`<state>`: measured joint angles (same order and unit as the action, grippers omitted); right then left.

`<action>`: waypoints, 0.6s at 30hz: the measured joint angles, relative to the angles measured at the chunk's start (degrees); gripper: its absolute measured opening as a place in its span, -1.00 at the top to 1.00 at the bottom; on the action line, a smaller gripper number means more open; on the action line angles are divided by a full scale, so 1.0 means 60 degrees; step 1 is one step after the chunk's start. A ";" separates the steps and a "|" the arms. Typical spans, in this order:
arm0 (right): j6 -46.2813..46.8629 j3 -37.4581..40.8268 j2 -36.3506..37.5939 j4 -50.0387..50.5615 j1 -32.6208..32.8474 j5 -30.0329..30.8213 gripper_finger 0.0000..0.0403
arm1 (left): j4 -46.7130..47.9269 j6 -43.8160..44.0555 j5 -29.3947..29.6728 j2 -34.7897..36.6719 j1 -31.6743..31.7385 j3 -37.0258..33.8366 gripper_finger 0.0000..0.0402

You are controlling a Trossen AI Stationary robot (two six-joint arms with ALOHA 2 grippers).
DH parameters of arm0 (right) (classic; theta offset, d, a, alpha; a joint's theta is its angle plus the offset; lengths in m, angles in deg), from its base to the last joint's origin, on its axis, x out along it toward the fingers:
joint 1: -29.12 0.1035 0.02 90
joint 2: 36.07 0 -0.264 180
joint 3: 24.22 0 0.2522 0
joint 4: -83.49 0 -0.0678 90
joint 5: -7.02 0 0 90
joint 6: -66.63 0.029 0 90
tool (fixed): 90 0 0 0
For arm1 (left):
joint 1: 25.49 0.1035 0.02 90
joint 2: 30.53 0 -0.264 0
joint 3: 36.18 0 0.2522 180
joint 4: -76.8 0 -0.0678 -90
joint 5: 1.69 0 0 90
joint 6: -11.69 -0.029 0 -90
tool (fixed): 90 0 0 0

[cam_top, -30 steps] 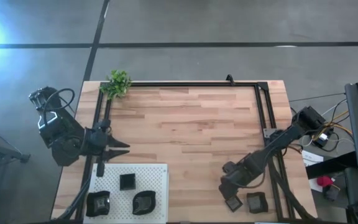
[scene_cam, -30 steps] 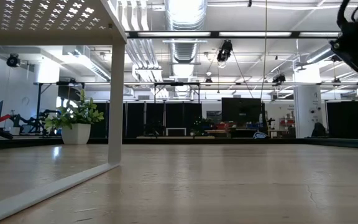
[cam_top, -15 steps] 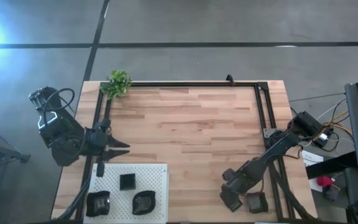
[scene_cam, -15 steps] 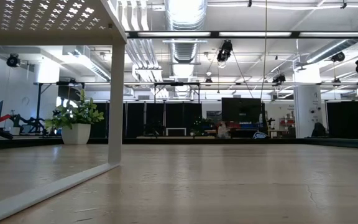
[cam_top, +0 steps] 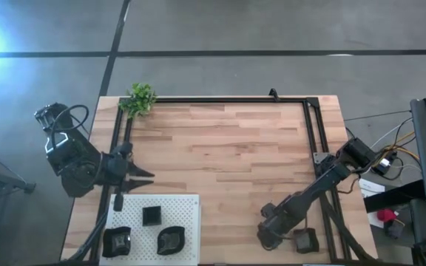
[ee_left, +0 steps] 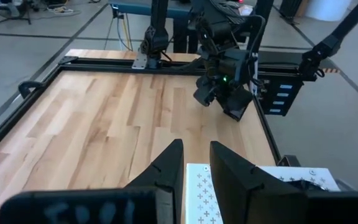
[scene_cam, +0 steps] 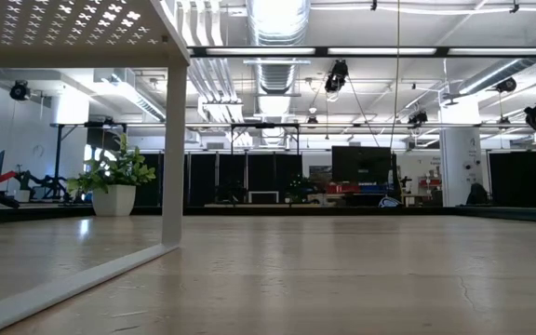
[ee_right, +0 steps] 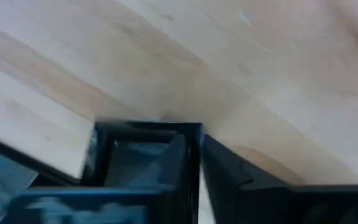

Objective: Pick & Place Mini shaped plates
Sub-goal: Stack the square plate on top of the square plate on the shelf

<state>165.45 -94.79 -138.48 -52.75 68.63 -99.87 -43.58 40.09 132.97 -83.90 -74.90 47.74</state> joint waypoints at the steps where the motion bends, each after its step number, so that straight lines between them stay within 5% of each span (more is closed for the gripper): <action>1: -0.0018 -0.0032 0.0004 0.0031 0.0004 0.0022 0.89 | -0.0001 -0.0011 -0.0035 0.0000 -0.0001 0.0000 0.64; 9: -0.0867 -0.0562 0.0029 0.0398 -0.0022 0.0091 0.96 | -0.0019 -0.0036 0.0120 0.0011 -0.0004 0.0172 0.64; 18: -0.1336 -0.2092 0.0152 0.2608 -0.0218 0.0910 0.96 | -0.0012 -0.0211 0.0975 0.0007 0.0004 0.0217 0.64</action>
<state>157.43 -107.34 -137.56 -37.10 67.32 -94.41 -43.66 38.83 138.82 -83.85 -74.88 49.04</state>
